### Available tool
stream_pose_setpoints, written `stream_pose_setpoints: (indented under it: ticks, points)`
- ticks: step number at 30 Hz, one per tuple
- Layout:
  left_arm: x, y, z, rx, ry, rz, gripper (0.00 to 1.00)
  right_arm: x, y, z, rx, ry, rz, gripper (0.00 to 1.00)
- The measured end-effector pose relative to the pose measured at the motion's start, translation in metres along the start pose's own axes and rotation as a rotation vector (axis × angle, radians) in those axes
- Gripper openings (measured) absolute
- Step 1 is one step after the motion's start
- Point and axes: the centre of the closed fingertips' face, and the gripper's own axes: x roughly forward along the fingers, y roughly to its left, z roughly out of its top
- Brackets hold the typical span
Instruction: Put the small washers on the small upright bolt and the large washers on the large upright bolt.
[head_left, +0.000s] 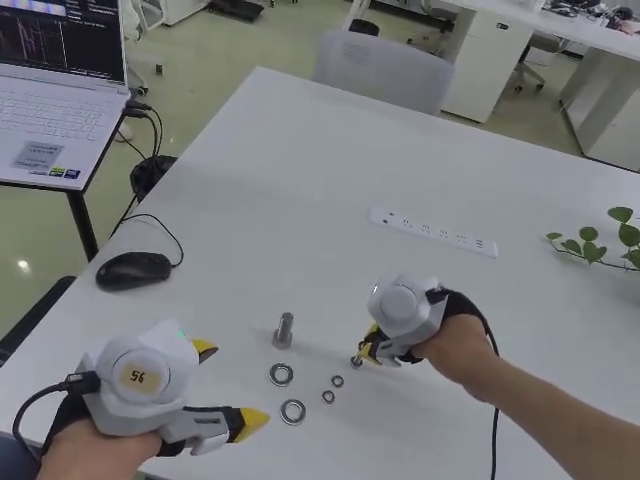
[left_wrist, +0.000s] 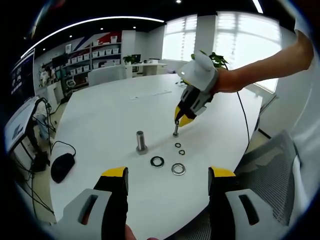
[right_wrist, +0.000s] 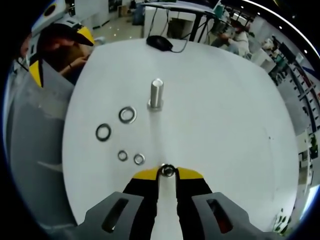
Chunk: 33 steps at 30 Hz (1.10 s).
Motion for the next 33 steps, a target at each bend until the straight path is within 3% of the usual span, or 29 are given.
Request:
stream_pose_setpoints:
  ticks: [17, 33]
  points:
    - [-0.002, 0.002, -0.007, -0.016, 0.011, 0.009, 0.64, 0.027, 0.006, -0.016, 0.020, 0.050, 0.037, 0.13]
    - [-0.004, 0.005, -0.010, -0.020, 0.018, 0.018, 0.64, 0.031, 0.002, -0.026, 0.051, 0.075, 0.032, 0.14]
